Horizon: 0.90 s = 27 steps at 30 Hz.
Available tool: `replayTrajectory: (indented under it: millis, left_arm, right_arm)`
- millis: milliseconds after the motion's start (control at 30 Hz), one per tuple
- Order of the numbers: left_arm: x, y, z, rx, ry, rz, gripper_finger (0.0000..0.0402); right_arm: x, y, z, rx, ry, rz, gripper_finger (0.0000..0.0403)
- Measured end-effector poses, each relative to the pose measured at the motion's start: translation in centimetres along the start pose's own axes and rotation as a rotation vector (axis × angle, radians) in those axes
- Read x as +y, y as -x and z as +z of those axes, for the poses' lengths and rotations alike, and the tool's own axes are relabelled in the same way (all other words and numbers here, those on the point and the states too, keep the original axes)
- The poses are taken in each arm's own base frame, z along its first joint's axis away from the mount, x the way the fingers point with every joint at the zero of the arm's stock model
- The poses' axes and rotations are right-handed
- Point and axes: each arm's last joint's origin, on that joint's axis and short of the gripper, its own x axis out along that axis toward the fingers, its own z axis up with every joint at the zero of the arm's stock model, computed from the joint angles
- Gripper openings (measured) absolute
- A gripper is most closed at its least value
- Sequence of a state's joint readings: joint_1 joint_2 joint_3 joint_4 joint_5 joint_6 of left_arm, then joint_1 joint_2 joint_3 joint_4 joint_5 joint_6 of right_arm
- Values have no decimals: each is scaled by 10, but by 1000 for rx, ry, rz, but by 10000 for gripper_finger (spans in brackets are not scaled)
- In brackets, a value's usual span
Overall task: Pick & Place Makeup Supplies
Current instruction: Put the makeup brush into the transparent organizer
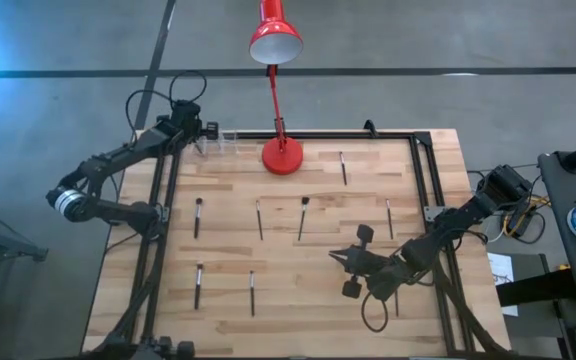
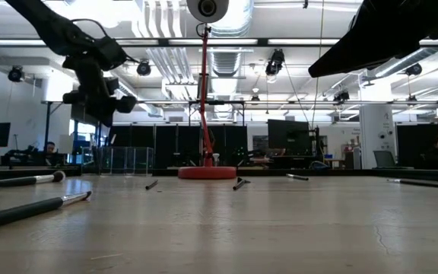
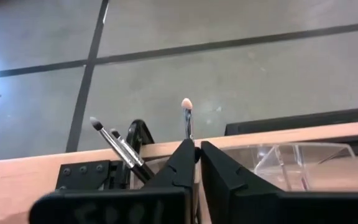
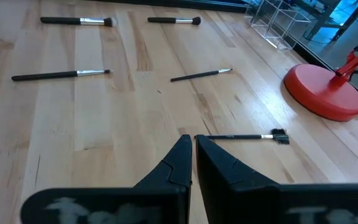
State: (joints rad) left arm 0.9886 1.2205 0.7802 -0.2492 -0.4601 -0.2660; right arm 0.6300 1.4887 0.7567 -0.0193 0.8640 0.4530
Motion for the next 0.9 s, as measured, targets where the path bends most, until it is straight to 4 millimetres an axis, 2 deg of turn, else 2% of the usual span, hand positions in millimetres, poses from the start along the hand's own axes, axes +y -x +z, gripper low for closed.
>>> replayTrajectory:
  millis: [267, 433, 633, 800, 900]
  left_arm:
    - [1, 3, 3, 1, -14, 0, 64]
    - [3, 19, 14, -25, -40, -58, 67]
    - [3, 54, 12, -42, -97, -201, 67]
    - [-5, 90, -8, -91, -148, -342, 58]
    - [-11, 111, -26, -93, -191, -460, 47]
  right_arm:
    - [0, 0, 0, 0, 0, 0, 18]
    - [0, 0, 0, 0, 0, 0, 18]
    - [-1, 0, -2, 4, 1, -1, 18]
    - [-2, -1, -6, 7, -10, -4, 18]
    - [-2, -1, -8, 0, -19, 0, 18]
